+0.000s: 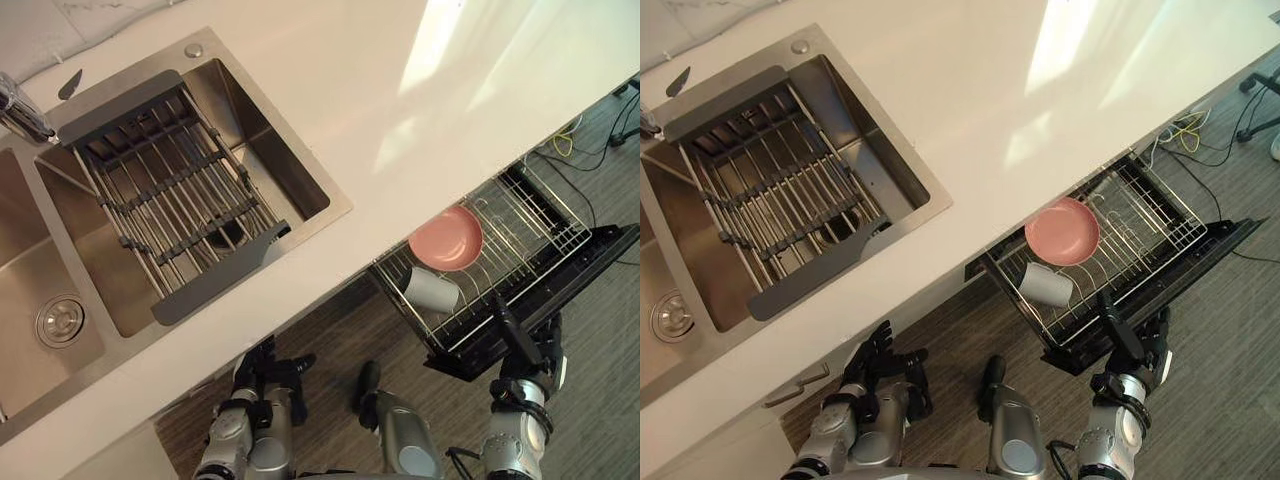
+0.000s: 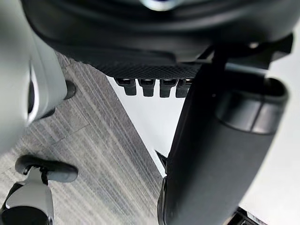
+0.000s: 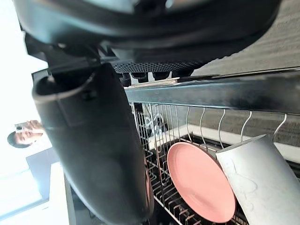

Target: Walk over to the sink, pick up the cup, carry it to the dishwasher, place the cup inside the dishwasher, then close the dishwasher door

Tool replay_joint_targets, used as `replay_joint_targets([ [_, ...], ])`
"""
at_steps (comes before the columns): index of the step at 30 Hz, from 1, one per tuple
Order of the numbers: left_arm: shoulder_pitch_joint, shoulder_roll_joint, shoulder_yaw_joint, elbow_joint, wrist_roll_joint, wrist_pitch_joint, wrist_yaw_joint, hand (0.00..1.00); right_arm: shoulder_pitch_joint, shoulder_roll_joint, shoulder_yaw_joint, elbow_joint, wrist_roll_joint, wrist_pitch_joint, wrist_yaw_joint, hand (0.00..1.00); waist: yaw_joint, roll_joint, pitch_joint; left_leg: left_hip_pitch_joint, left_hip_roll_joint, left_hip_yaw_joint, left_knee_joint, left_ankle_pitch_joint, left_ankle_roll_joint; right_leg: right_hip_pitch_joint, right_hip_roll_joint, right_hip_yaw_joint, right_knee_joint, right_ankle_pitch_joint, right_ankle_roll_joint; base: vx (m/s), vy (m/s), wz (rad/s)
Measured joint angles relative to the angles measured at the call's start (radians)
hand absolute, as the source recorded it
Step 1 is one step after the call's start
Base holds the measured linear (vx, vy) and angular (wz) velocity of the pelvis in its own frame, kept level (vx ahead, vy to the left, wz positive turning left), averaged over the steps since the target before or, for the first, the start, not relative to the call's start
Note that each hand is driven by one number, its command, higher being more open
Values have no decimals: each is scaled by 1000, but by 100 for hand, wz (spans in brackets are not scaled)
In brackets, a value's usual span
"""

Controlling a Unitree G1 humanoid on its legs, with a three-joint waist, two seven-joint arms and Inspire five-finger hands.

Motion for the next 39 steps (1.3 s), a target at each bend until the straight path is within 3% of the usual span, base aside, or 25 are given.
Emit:
replay_joint_targets([
  [8, -3, -15, -11, -22, 0, 11, -7, 100, -75, -20, 70, -40, 30, 34, 58, 100, 8, 16, 9, -3, -19, -46, -7, 19, 1, 2, -27, -41, 48, -30, -6, -3, -25, 19],
  [15, -3, -37, -10, -34, -3, 14, -20, 100, -205, -60, 116, -45, 59, 96, 71, 100, 28, 47, 25, -15, -41, -101, -25, 54, 1, 2, -55, -92, 88, -53, -13, -38, -35, 26],
  [24, 1, -37, 13, -40, -39, 13, -41, 100, -281, -71, 164, -42, 67, 105, 91, 100, 26, 51, 27, -48, -55, -151, -7, 68, 1, -14, -85, -137, 147, -85, -21, -31, -20, 16],
  [35, 18, -31, 39, -42, -39, -8, -50, 100, -340, -94, 171, 32, 55, 117, 54, 100, 24, 52, 26, -32, -43, -189, -61, 117, -1, 21, -59, -191, 96, -74, -34, -58, -43, 9],
  [39, 35, -21, 37, -24, -27, -9, -50, 100, -302, -144, 223, 31, -7, 145, 53, 100, 6, 53, 8, 9, -36, -198, -117, 150, -29, 70, -22, -198, 14, -34, -43, 34, -16, -1],
])
